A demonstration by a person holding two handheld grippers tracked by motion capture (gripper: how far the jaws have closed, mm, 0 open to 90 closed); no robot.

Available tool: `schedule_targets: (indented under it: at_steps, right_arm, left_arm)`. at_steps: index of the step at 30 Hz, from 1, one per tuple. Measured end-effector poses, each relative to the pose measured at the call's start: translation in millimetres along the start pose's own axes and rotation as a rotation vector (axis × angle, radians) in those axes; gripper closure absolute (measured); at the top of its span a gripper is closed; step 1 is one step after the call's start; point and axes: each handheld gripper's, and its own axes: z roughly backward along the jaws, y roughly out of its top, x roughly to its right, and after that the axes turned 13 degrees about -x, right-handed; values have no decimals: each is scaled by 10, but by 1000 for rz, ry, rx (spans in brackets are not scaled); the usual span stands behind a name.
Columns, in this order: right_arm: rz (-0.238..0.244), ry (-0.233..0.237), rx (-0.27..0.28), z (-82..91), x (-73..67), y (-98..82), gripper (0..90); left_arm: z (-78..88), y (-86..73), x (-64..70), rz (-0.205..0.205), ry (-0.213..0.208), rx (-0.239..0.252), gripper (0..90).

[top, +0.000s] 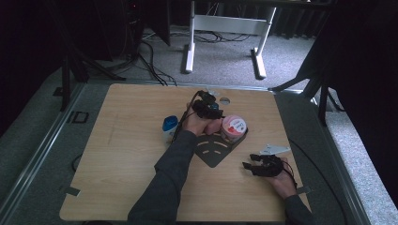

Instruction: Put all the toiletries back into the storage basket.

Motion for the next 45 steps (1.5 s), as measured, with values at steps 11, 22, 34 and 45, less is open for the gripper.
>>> schedule_targets:
  at_steps: [11,22,34,45]
  right_arm:
    - [0,-1,-1,-1,-3,0,446]
    - [0,0,0,0,-2,-1,445]
    - [1,1,-1,0,-1,-1,443]
    - [-3,8,0,2,3,-3,441]
  left_arm:
    - [77,-55,30,6,18,-5,344]
    - [193,-120,132,-5,22,-28,337]
    - [328,-255,121,6,34,-28,373]
    - [529,-304,178,-69,0,11,390]
